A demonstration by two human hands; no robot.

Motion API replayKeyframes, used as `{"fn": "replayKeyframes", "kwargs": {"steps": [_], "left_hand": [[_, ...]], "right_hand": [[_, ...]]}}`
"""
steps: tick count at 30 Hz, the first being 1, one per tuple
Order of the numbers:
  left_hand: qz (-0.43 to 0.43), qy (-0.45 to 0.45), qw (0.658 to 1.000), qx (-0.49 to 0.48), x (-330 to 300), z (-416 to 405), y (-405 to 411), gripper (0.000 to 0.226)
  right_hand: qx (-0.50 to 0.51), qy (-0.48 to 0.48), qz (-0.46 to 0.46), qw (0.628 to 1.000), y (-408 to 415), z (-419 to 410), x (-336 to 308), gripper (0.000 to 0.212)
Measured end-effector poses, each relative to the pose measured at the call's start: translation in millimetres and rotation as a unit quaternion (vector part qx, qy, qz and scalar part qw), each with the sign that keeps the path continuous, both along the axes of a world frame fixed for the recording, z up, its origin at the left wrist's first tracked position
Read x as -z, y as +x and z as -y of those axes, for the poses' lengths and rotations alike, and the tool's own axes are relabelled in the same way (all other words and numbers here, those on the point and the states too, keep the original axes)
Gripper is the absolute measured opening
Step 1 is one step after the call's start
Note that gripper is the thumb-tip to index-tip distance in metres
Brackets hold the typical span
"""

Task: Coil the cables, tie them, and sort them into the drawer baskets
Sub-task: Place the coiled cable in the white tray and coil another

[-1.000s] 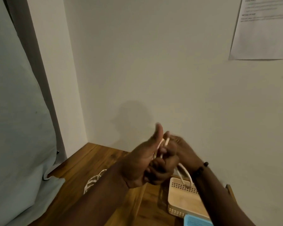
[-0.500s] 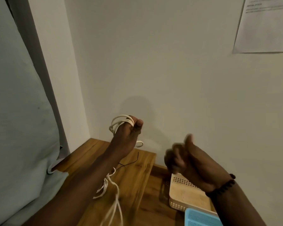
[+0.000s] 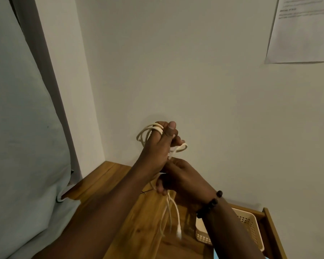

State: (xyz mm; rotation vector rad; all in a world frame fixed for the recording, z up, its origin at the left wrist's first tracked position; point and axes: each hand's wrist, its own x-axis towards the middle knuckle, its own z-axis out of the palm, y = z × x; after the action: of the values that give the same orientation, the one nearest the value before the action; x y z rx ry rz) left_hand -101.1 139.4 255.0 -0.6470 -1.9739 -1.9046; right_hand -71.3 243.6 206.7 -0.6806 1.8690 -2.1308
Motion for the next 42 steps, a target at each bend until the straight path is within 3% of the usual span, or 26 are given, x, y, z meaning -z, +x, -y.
{"fn": "replayKeyframes", "kwargs": {"steps": [2,3,4,6,7,8,11,13,15,17,20,23,24,25,26,28,30,31,33,35,38,40,42], "left_hand": [[0.010,-0.003,1.000,-0.002,5,4,-3,0.037],[0.004,-0.006,1.000,0.000,6,5,-4,0.035],[-0.007,-0.014,1.000,-0.001,5,6,-4,0.034],[-0.027,-0.004,1.000,0.008,1,5,-3,0.031],[-0.041,0.004,0.999,0.006,1,6,-3,0.027],[-0.061,0.003,0.998,-0.010,0,7,-5,0.024],[-0.119,-0.075,0.985,-0.103,6,14,-17,0.021],[-0.137,-0.116,0.968,-0.173,9,23,-28,0.021],[-0.112,-0.084,0.963,-0.229,10,37,-37,0.011],[-0.009,-0.055,0.974,-0.220,14,50,-43,0.022],[0.185,-0.200,0.956,-0.112,22,53,-32,0.079],[0.313,-0.159,0.914,0.202,24,32,3,0.087],[0.314,-0.150,0.891,0.291,21,24,15,0.083],[0.299,-0.128,0.876,0.356,16,16,27,0.076],[0.274,-0.089,0.870,0.400,12,11,35,0.064],[0.227,0.017,0.868,0.441,1,5,43,0.042],[0.174,0.103,0.864,0.462,-3,3,42,0.034],[0.139,0.128,0.865,0.465,-3,1,40,0.034],[0.078,0.144,0.878,0.450,1,-5,36,0.037],[0.028,0.108,0.921,0.372,10,-5,24,0.040],[-0.039,-0.019,0.994,0.103,30,8,-11,0.033],[-0.021,-0.140,0.989,-0.033,43,20,-23,0.041],[0.050,-0.289,0.955,-0.051,58,34,-23,0.064]], "right_hand": [[0.038,0.054,-0.027,0.997,5,-1,-3,0.033],[0.103,0.100,-0.066,0.987,6,2,-1,0.034],[0.193,0.161,-0.123,0.960,4,5,4,0.033],[0.377,0.233,-0.251,0.861,0,13,15,0.025],[0.435,0.213,-0.279,0.829,0,15,18,0.021],[0.466,0.164,-0.281,0.823,-1,16,18,0.020],[0.416,0.062,-0.223,0.879,0,5,9,0.019],[0.311,0.114,-0.209,0.920,9,-4,3,0.021],[0.212,0.264,-0.250,0.907,20,-12,1,0.024],[0.166,0.401,-0.301,0.849,27,-22,-7,0.029],[0.213,0.473,-0.372,0.770,26,-43,-30,0.033],[0.351,0.501,-0.482,0.628,11,-58,-55,0.019],[0.382,0.494,-0.491,0.607,1,-61,-61,0.022],[0.392,0.476,-0.482,0.622,-10,-62,-63,0.027],[0.384,0.434,-0.457,0.675,-20,-62,-61,0.032],[0.334,0.296,-0.363,0.818,-31,-57,-51,0.029],[0.236,0.166,-0.233,0.929,-28,-45,-34,0.022],[0.169,0.116,-0.157,0.966,-24,-37,-21,0.027],[0.031,0.075,-0.016,0.997,-11,-22,2,0.034],[-0.062,0.108,0.057,0.991,-10,-16,24,0.027],[-0.106,0.297,0.033,0.948,-8,-22,34,0.029],[-0.098,0.490,-0.038,0.865,-5,-28,32,0.026],[-0.032,0.637,-0.163,0.753,-3,-38,21,0.025]]}}
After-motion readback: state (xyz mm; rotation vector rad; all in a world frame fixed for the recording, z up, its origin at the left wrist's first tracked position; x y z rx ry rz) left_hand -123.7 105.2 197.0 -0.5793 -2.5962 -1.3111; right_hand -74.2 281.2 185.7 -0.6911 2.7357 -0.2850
